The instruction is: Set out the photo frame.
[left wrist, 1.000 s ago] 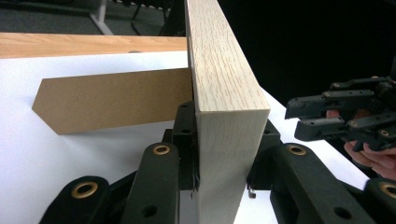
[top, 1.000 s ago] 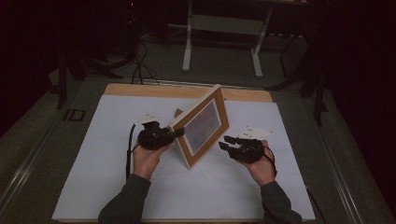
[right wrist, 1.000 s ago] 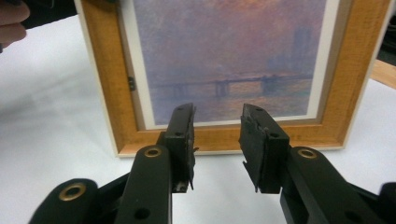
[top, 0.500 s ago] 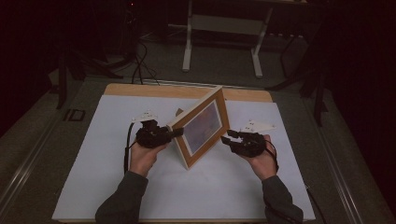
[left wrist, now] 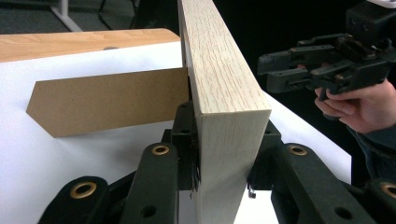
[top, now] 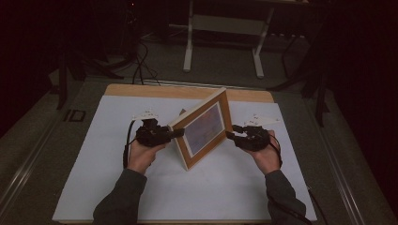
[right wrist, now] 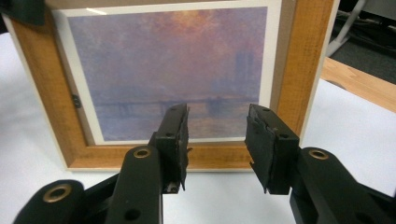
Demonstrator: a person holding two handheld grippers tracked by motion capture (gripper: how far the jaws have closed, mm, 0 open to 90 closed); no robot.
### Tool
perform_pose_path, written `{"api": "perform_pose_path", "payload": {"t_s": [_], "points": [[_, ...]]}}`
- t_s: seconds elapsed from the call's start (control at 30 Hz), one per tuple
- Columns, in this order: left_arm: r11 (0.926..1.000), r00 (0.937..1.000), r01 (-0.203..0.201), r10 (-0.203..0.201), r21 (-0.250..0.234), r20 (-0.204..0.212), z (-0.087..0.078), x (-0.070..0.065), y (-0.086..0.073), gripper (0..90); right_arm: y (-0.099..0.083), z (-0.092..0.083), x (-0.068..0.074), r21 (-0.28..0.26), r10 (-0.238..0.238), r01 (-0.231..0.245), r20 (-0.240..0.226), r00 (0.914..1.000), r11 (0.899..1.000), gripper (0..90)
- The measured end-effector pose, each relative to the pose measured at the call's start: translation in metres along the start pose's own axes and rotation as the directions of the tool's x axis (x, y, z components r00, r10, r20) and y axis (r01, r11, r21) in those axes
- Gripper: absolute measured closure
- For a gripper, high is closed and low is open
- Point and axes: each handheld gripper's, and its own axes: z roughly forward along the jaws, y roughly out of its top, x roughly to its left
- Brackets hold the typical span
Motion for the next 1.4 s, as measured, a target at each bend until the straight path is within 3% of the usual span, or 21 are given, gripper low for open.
{"api": "perform_pose_path", "payload": {"t_s": [0.47,0.9,1.4], "points": [[0.9999,0.9984,-0.001,0.0,0.017,0.056,-0.001,0.009,0.002,70.3,0.002,0.008,-0.012,0.05,-0.003,0.001,0.035,0.9994,0.999,56.7],[0.9997,0.9963,-0.004,0.002,0.023,0.086,-0.001,0.014,0.003,70.0,0.007,0.016,-0.019,0.047,0.005,-0.007,0.032,0.9995,0.999,57.3],[0.9992,0.9944,-0.013,0.009,0.038,0.105,-0.002,0.017,0.005,69.9,0.006,0.024,-0.035,0.027,0.09,-0.092,0.052,0.9946,0.995,52.9]]}}
